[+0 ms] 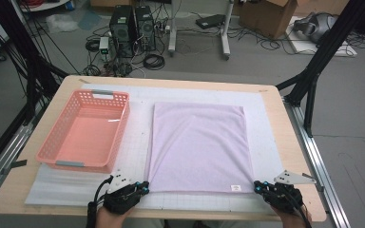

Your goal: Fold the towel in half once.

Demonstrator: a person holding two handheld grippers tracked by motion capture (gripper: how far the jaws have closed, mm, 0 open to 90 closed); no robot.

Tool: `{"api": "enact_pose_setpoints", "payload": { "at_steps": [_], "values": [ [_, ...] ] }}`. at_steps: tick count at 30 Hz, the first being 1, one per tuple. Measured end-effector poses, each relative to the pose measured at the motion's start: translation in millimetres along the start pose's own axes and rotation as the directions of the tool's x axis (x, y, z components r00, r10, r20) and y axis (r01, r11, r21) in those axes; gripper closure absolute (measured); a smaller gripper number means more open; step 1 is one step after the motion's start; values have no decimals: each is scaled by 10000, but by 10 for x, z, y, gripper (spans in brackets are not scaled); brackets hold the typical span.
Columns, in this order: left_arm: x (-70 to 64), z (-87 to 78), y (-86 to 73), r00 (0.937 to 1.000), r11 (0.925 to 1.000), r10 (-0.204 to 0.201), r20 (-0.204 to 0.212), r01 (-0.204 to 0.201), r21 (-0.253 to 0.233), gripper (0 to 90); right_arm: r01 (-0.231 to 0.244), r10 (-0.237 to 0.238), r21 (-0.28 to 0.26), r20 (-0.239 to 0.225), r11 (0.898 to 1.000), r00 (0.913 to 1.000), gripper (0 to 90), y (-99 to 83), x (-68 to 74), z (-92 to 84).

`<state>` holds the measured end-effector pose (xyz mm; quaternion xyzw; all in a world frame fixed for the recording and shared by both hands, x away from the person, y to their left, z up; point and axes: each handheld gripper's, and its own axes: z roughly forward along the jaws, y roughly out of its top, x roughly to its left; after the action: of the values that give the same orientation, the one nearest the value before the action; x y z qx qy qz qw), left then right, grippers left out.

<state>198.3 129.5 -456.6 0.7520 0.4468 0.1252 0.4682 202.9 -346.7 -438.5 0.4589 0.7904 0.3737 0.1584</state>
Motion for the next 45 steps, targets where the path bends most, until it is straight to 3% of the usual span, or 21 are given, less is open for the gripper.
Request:
{"api": "enact_pose_setpoints", "payload": {
  "at_steps": [2,6,8,12,14,16,17,22,25,27,28,29,32,36,42,45],
  "values": [
    [29,-34,29,9995,9999,-124,-304,123,-17,666,-114,114,-12,81,9999,9999,729,-4,0,2],
    [130,-72,101,9976,9980,-393,-563,365,-510,596,-713,720,-806,56,9942,9974,657,21,-55,-59],
    [168,-18,131,9973,9979,-437,-587,407,-512,580,-860,881,-830,216,9928,9959,636,22,-82,-25],
    [237,123,207,9975,9986,-442,-550,425,-311,586,-1149,1156,-376,167,9927,9932,623,13,-107,161],
    [263,195,250,9977,9991,-391,-554,382,-167,595,-1190,1202,-507,211,9916,9925,662,30,-106,195],
    [286,256,297,9977,9991,-417,-543,411,-119,602,-1062,1077,-423,368,9934,9935,775,39,-102,199],
    [293,283,324,9974,9990,-437,-568,430,-131,602,-1044,1048,-337,86,9940,9945,853,41,-107,196],
    [308,309,441,9978,9990,-334,-572,318,-299,597,-236,224,172,646,9996,9977,877,67,-32,128],
    [332,360,479,9974,9988,-352,-634,330,-359,598,-180,155,331,757,9993,9970,877,30,-48,45],
    [357,412,510,9969,9986,-414,-672,390,-365,611,-251,228,359,622,9990,9978,864,44,-75,46],
    [364,439,528,9968,9987,-416,-684,394,-331,617,-361,345,429,370,9984,9987,831,48,-87,66],
    [374,466,551,9971,9989,-375,-664,355,-311,625,-307,297,306,313,9991,9991,743,47,-99,78],
    [424,547,640,9960,9992,-314,-839,292,-274,644,-480,481,-42,266,9988,9985,665,82,-170,84],
    [500,677,748,9929,9989,-350,-1134,312,-356,691,-552,565,-494,244,9972,9981,625,166,-269,107],
    [533,881,819,9892,9999,149,-1460,-143,52,694,-517,532,-598,235,9969,9983,605,274,-371,222],
    [535,923,816,9847,9998,67,-1740,-35,189,700,-491,504,-652,180,9967,9986,597,313,-398,254]
  ]
}}
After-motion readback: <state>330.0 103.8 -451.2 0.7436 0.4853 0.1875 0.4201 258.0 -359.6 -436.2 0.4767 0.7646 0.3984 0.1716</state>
